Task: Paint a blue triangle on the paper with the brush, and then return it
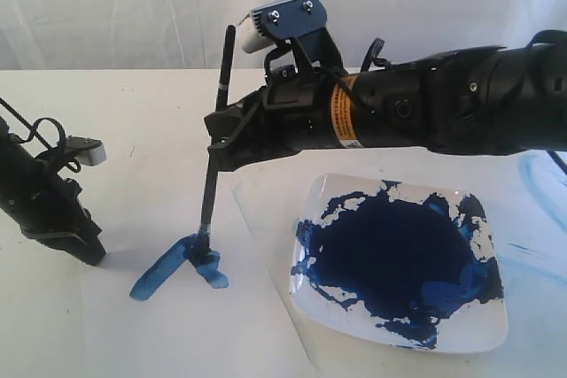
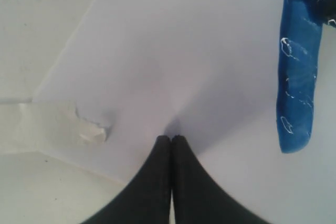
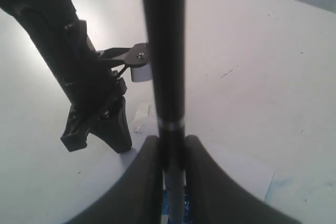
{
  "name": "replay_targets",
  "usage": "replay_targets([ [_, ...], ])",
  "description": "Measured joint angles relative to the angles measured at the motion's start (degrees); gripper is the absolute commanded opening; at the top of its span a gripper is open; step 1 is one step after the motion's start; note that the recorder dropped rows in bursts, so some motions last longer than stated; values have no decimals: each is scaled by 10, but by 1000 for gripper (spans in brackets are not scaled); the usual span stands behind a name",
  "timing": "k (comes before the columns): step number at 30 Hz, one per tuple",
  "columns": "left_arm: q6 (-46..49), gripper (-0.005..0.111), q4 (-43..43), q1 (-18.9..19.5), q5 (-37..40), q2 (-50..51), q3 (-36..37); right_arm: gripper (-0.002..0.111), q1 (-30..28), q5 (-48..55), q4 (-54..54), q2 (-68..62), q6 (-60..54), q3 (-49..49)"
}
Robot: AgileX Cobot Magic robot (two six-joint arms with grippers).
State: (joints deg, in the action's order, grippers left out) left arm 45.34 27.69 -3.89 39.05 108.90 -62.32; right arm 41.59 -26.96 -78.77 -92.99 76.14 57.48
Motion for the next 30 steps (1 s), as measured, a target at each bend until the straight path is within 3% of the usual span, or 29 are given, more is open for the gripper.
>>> replay_targets([
  [14, 0, 0, 0, 0, 1, 0, 0, 0, 0, 0, -191, 35, 178, 1],
  [30, 0, 0, -1, 0, 2, 0, 0, 0, 0, -4, -210, 48, 233, 4],
])
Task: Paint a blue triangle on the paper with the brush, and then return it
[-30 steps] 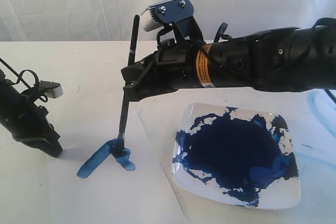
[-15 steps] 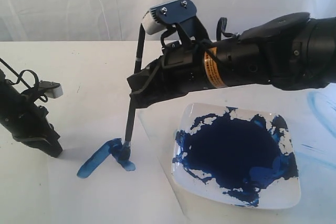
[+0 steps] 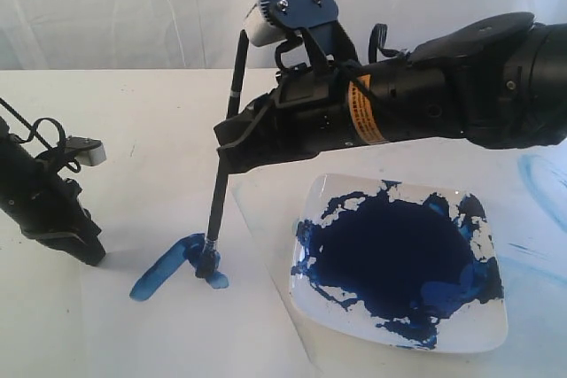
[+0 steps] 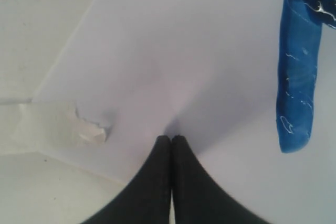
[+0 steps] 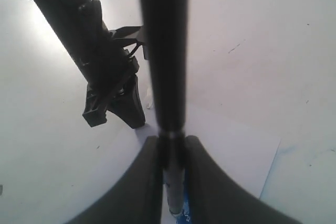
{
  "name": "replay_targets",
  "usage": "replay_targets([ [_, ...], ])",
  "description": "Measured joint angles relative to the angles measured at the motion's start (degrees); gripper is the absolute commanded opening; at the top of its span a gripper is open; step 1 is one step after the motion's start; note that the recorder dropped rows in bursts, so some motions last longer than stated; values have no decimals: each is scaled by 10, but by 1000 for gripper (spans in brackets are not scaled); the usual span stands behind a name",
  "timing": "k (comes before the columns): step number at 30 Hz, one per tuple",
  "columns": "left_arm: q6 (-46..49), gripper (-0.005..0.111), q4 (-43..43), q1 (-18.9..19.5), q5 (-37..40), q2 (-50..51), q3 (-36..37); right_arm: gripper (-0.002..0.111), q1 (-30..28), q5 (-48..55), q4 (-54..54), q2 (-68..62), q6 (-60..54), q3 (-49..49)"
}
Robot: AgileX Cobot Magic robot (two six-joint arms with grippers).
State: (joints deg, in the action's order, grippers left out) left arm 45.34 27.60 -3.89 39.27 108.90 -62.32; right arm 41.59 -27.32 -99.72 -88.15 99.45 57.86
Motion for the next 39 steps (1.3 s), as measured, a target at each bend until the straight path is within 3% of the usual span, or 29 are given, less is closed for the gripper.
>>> replay_targets([
  [12, 0, 0, 0, 0, 1, 0, 0, 0, 0, -35, 5, 37, -2, 26],
  [20, 0, 0, 0, 0, 1, 0, 0, 0, 13, -105, 87, 1, -102, 26],
  [39, 0, 0, 0, 0, 1, 0, 0, 0, 19, -163, 126, -60, -237, 26],
])
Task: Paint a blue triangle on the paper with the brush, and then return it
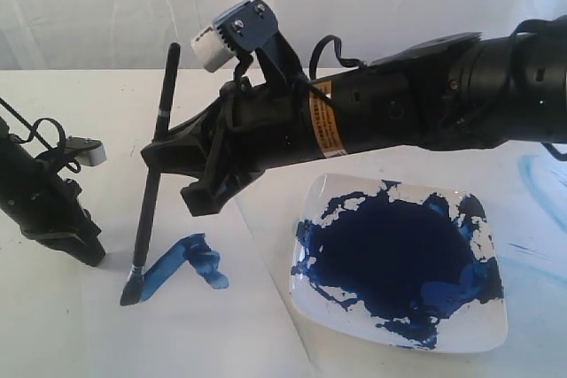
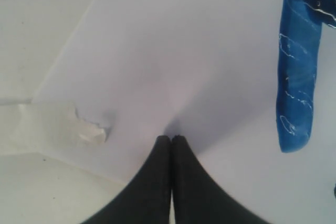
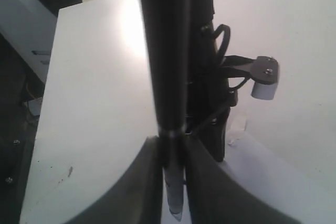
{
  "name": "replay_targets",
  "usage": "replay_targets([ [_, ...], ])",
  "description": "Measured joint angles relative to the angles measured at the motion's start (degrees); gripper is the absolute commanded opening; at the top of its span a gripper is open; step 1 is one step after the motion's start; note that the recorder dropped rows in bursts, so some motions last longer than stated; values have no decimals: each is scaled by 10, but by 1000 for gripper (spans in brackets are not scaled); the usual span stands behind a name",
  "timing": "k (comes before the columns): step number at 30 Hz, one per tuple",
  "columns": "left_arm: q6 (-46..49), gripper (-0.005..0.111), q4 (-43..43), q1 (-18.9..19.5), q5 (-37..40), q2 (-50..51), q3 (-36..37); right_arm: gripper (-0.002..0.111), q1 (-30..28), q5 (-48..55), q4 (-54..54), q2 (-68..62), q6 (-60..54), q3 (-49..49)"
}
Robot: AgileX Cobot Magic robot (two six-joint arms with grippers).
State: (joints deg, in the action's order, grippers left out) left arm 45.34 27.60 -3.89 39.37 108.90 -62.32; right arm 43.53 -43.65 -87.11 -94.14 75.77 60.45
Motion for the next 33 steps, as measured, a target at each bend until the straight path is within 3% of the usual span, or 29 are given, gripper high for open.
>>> replay_targets([
  [6, 0, 0, 0, 0, 0, 0, 0, 0, 0, -21, 9, -4, -55, 0],
  [33, 0, 0, 0, 0, 0, 0, 0, 0, 0, 0, 57, -22, -93, 0],
])
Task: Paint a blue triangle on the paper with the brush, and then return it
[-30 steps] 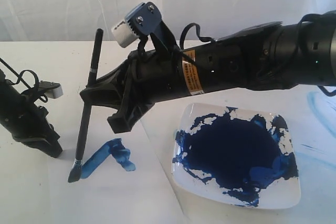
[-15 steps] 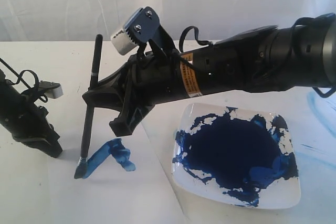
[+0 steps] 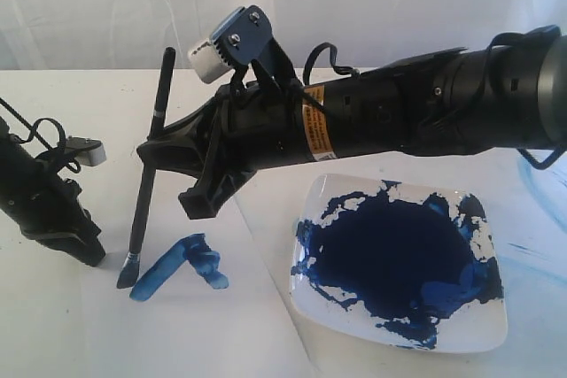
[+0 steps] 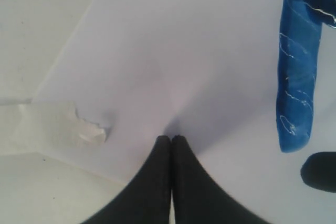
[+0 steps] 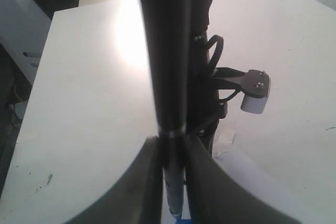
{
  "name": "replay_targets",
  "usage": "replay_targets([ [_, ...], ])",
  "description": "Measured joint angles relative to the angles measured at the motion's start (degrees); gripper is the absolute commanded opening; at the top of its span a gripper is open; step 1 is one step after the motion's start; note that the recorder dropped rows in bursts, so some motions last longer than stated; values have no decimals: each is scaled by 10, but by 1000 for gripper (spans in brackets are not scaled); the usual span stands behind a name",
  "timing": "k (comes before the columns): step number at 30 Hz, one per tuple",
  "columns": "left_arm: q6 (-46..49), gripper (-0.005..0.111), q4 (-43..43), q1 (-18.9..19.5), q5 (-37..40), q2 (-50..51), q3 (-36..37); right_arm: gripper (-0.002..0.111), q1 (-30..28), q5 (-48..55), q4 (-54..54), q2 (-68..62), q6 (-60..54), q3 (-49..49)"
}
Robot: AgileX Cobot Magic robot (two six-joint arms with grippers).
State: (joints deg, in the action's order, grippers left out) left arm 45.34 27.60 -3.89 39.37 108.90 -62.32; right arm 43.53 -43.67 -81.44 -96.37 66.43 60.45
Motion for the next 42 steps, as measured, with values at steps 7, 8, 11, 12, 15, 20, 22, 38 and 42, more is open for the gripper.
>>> replay_targets([
  [7, 0, 0, 0, 0, 0, 0, 0, 0, 0, -4, 1, -19, 0, 0],
  [8, 0, 0, 0, 0, 0, 0, 0, 0, 0, -6, 1, -22, 0, 0],
  [11, 0, 0, 0, 0, 0, 0, 0, 0, 0, -9, 1, -23, 0, 0],
  [12, 0, 0, 0, 0, 0, 0, 0, 0, 0, -9, 1, -23, 0, 0],
  [15, 0, 0, 0, 0, 0, 0, 0, 0, 0, -8, 1, -23, 0, 0],
  [20, 0, 0, 0, 0, 0, 0, 0, 0, 0, 4, -14, -23, 7, 0],
  [22, 0, 0, 0, 0, 0, 0, 0, 0, 0, 7, -22, -23, 11, 0],
  [38, 0, 0, 0, 0, 0, 0, 0, 0, 0, 34, -61, -16, 69, 0],
  [42, 0, 0, 0, 0, 0, 0, 0, 0, 0, 45, -102, -10, 112, 2],
])
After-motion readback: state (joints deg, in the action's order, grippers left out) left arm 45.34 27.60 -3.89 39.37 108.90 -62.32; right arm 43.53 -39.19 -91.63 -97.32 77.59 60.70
